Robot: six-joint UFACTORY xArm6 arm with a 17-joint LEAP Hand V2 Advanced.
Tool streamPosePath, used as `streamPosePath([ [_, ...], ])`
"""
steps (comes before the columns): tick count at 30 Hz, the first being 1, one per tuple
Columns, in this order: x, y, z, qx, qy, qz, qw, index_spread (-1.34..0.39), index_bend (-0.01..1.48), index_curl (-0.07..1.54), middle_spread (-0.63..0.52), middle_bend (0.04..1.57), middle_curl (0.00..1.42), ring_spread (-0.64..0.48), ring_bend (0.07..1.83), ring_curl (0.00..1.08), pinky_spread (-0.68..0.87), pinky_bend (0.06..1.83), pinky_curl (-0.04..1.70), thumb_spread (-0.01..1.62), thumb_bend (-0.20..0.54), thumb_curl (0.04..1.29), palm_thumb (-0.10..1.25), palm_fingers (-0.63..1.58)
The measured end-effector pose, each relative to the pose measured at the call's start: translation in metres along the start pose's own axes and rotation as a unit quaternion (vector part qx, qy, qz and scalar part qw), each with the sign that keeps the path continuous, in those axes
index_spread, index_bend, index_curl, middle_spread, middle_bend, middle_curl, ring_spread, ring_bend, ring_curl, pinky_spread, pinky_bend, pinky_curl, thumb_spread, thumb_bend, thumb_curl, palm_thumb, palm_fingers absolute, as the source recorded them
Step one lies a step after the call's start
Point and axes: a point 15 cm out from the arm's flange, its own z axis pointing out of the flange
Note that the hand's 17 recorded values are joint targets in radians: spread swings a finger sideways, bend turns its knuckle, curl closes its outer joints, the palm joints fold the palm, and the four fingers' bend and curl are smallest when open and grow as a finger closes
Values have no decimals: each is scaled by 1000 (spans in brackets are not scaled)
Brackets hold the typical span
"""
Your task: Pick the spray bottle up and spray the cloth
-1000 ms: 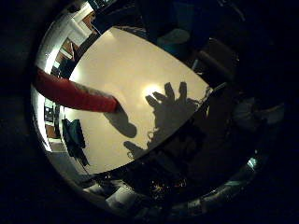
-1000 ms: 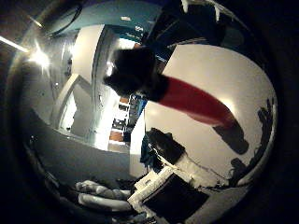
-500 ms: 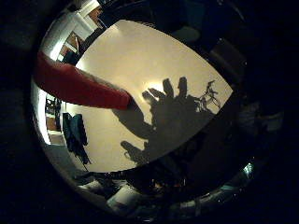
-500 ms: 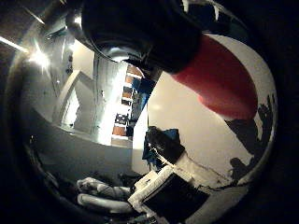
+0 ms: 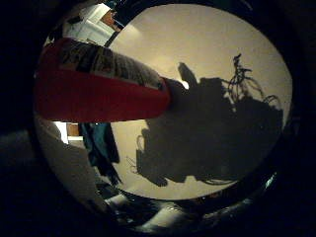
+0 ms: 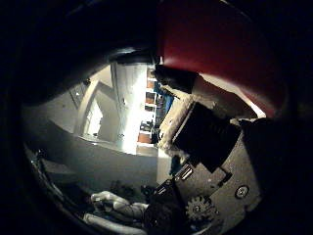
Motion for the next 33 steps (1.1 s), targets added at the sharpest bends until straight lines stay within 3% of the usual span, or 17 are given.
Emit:
streamPosePath([
  [5, -16, -3, 26, 13, -67, 13, 998, -310, 1010, 821, -195, 1185, 822, -230, 1298, 646, -235, 1244, 638, 992, -12, 396, 858, 1181],
  [10, -30, -15, 28, 32, -93, 9, 995, -243, 1135, 855, -159, 1302, 843, -230, 1357, 708, -202, 1295, 737, 997, -14, 434, 930, 1130],
  [18, -61, -21, 24, 30, -105, -18, 994, -192, 1211, 831, -135, 1366, 819, -228, 1358, 762, -177, 1270, 861, 1040, -12, 472, 1000, 1108],
  [33, -164, -7, 15, 0, -114, -120, 986, -174, 1253, 783, -115, 1395, 777, -232, 1338, 815, -173, 1168, 1057, 1078, -12, 506, 1048, 1109],
])
